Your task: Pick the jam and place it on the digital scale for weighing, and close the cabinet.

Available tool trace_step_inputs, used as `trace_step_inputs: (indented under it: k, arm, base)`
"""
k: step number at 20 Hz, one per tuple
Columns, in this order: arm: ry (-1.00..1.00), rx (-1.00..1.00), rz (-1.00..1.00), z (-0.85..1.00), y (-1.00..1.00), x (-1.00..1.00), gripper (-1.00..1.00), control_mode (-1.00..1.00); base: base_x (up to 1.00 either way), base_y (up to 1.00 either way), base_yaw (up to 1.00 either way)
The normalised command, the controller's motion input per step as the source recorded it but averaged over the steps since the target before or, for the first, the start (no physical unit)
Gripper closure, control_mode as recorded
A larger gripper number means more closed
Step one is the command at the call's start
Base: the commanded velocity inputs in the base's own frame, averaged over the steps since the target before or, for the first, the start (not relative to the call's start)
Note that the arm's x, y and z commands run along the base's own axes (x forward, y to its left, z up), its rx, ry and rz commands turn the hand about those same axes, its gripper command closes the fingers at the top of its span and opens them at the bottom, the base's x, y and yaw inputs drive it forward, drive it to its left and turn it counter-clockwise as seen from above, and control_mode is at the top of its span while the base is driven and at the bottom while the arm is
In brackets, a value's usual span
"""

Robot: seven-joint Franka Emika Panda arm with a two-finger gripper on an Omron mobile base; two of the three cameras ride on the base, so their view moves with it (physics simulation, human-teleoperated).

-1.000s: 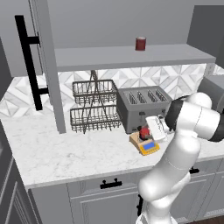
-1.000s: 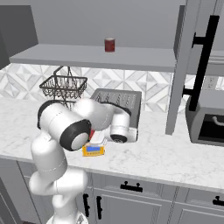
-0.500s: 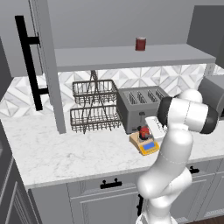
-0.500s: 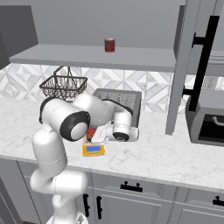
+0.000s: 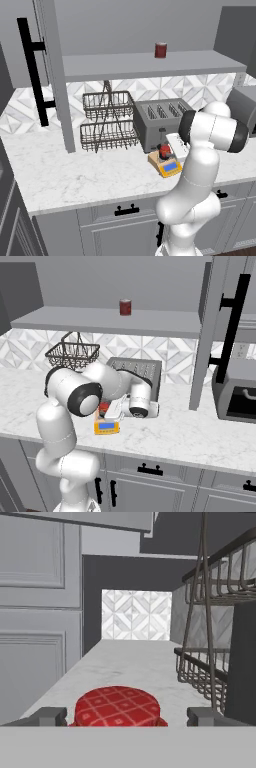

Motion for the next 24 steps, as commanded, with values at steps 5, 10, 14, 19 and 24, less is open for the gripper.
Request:
trace_step_inputs:
  k: [5,10,14,19,24]
  arm:
    - [0.0,0.0,-0.01,0.02,0.0,-0.1,-1.0,-1.0]
    - [-0.01,0.01,-0.01,0.05,-0.14,-0.2,-1.0,-1.0]
    - [-0.01,0.05,-0.06,0.27,-0.25,-0.38,-1.0,-1.0]
    - [-0.1,0.06,-0.09,0.61,-0.27,-0.31,-1.0,-1.0]
    - [-0.11,0.03,-0.14,0.68,-0.12,-0.21,-1.0,-1.0]
  base:
    - [0.0,0.0,0.0]
    - [0.0,0.0,0.0]
    - [0.0,0.0,0.0]
    - [0.0,0.0,0.0]
    - [0.0,0.0,0.0]
